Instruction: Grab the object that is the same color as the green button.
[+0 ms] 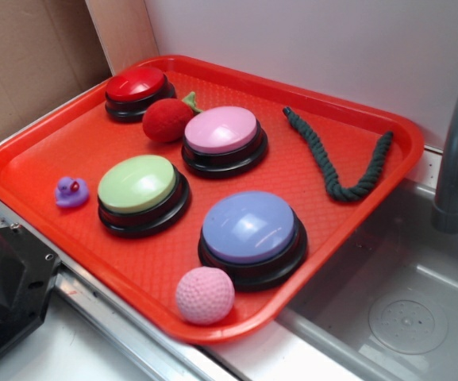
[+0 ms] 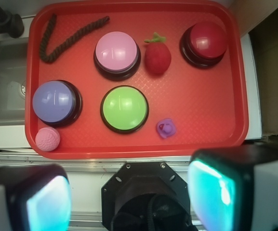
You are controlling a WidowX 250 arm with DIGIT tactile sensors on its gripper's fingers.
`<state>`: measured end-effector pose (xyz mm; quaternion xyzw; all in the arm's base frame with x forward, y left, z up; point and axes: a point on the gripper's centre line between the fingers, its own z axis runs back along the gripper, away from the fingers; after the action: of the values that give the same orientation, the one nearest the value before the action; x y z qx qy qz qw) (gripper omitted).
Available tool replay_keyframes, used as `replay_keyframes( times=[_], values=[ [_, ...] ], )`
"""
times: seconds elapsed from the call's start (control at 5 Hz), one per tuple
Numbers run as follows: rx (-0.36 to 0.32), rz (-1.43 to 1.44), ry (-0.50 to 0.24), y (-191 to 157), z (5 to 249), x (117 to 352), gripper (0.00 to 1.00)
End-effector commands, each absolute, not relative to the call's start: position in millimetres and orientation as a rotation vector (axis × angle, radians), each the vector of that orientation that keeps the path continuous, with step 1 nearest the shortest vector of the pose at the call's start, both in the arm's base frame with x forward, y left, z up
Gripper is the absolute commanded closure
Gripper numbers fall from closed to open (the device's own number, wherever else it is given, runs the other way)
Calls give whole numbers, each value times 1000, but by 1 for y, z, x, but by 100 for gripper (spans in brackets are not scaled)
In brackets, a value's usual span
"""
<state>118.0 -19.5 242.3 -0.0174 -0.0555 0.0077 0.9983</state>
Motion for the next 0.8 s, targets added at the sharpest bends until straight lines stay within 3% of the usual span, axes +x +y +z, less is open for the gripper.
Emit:
replay_keyframes(
  times=[0.0, 0.2, 0.6],
  values=[
    [-35, 15, -111, -19, 242, 118, 0],
    [-187, 127, -196, -64, 238, 146, 0],
    [-172, 290, -238, -121, 195, 196, 0]
  ],
)
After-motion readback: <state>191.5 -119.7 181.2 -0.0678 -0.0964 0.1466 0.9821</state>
